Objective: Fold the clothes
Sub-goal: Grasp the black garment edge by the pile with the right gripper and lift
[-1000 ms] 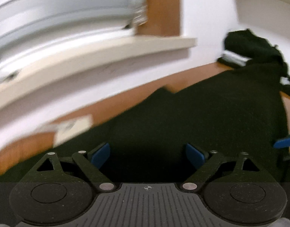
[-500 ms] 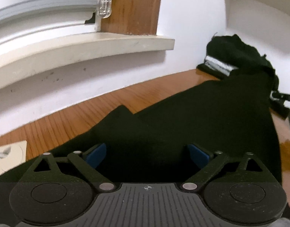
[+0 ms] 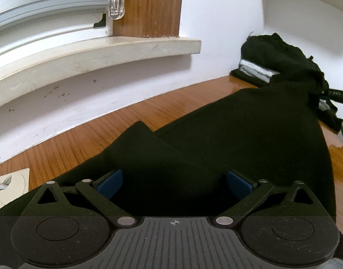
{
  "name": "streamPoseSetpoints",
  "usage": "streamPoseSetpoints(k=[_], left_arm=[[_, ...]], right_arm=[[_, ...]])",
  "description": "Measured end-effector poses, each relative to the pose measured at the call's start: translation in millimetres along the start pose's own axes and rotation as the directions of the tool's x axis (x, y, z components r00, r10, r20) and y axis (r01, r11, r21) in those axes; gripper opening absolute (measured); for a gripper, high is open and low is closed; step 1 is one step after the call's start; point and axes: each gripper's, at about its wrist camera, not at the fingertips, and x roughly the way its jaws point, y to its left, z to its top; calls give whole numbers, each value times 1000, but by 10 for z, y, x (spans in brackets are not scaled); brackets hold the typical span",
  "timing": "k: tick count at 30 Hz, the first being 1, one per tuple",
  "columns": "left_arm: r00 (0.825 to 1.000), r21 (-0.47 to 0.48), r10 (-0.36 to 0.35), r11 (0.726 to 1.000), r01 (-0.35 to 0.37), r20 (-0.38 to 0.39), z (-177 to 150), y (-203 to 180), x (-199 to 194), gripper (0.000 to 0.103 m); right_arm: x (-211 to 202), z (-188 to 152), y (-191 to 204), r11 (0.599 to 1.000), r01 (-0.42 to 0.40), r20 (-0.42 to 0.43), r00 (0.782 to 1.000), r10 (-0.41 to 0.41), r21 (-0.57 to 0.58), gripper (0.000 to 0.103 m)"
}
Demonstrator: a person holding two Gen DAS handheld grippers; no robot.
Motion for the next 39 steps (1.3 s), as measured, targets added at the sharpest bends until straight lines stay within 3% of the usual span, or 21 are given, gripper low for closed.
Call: streamPoseSetpoints(k=[7, 8, 9, 16, 19, 22, 23, 25, 28, 31, 35, 39], left_arm=[[1000, 2, 4, 1000, -4, -3, -1, -10, -2, 101], [1000, 1, 5, 1000, -5, -3, -2, -11, -2, 101], [1000, 1, 5, 1000, -5, -3, -3, -12, -2, 101], [1000, -9, 11, 1000, -11, 0, -11, -3, -18, 103], [998, -34, 69, 997, -68, 16, -36, 14, -87, 102], [994, -76, 99, 993, -95, 52, -104, 35, -273, 102], [993, -93, 99, 991, -93, 61, -129, 53, -351, 102], [991, -131, 110, 986, -99, 78, -171, 121, -531, 102], [987, -188, 127, 976, -107, 101, -239, 239, -808, 102], [985, -259, 128, 961, -93, 120, -346, 413, -1047, 101], [986, -323, 125, 943, -83, 111, -473, 602, -1200, 98], [987, -328, 114, 942, -72, 112, -486, 623, -1226, 93]], right_arm=[[232, 136, -41, 997, 47, -55, 998, -44, 61, 23], [248, 152, -34, 997, 46, -55, 998, -42, 66, 18], [260, 173, -3, 997, 32, -60, 998, -27, 71, 7], [213, 404, 571, 996, -88, -9, 996, 89, 30, 7], [173, 483, 1057, 983, -185, 10, 983, 185, -10, 7], [43, 487, 1705, 945, -316, 18, 948, 318, -78, 7], [-18, 469, 1935, 923, -372, 15, 927, 375, -102, 7], [-197, 387, 2400, 863, -479, 3, 874, 486, -159, 7], [-508, 111, 2942, 742, -635, -62, 767, 638, -216, 6], [-675, -405, 3317, 644, -716, -209, 696, 687, -270, 6], [-748, -955, 3501, 589, -732, -332, 681, 653, -342, 6], [-833, -1131, 3514, 559, -739, -375, 673, 638, -377, 7]])
